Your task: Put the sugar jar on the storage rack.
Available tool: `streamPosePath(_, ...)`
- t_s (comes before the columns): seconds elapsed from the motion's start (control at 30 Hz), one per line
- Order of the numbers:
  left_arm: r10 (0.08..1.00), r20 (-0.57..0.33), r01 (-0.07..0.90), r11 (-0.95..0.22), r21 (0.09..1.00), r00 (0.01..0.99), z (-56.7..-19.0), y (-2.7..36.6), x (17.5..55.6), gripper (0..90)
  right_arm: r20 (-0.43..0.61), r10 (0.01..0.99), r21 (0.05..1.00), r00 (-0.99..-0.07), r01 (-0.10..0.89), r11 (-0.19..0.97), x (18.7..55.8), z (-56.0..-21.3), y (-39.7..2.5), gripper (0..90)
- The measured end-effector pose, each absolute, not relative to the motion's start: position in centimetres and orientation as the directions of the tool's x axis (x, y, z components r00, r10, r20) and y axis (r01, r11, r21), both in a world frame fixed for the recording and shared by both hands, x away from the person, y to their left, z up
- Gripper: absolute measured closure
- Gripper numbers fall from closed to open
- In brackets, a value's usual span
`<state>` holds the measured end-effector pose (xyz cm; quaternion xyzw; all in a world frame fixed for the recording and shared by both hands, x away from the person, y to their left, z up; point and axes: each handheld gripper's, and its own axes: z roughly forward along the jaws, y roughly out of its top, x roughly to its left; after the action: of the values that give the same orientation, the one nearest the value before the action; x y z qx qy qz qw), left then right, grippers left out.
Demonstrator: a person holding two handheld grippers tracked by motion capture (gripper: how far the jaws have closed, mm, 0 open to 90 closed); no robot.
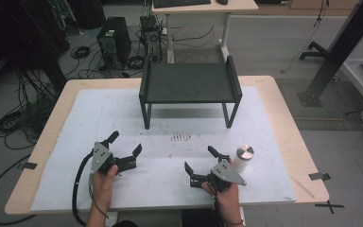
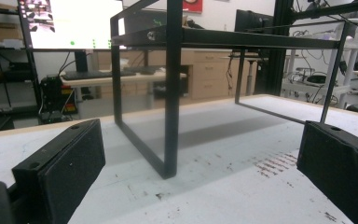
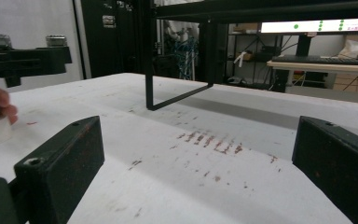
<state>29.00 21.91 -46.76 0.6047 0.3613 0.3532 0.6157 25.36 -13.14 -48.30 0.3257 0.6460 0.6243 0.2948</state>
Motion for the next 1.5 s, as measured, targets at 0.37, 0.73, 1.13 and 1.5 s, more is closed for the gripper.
streamPosePath(0.37, 0.873, -0.016, -0.001, 0.019, 1.0, 0.488, -46.8, 21.9, 29.0, 1.2, 0.018, 0.763, 1.0, -0.646, 0.031, 0.003, 23.7, -48.3, -14.2, 3.0)
streamPosePath(0.73, 0.873, -0.019, -0.001, 0.022, 1.0, 0.487, -46.8, 21.9, 29.0, 1.2, 0.026, 0.754, 1.0, -0.656, 0.03, -0.008, 22.1, -48.3, -15.5, 3.2)
streamPosePath(1.13, 0.876, -0.017, -0.005, 0.022, 1.0, 0.483, -46.8, 21.9, 28.9, 1.2, 0.03, 0.755, 0.999, -0.655, 0.035, -0.01, 20.7, -48.3, -17.3, 3.7)
streamPosePath(1.5, 0.876, -0.017, -0.004, 0.022, 1.0, 0.483, -46.8, 21.9, 28.9, 1.2, 0.043, 0.768, 0.998, -0.639, 0.065, -0.002, 19.7, -48.9, -19.0, 4.6)
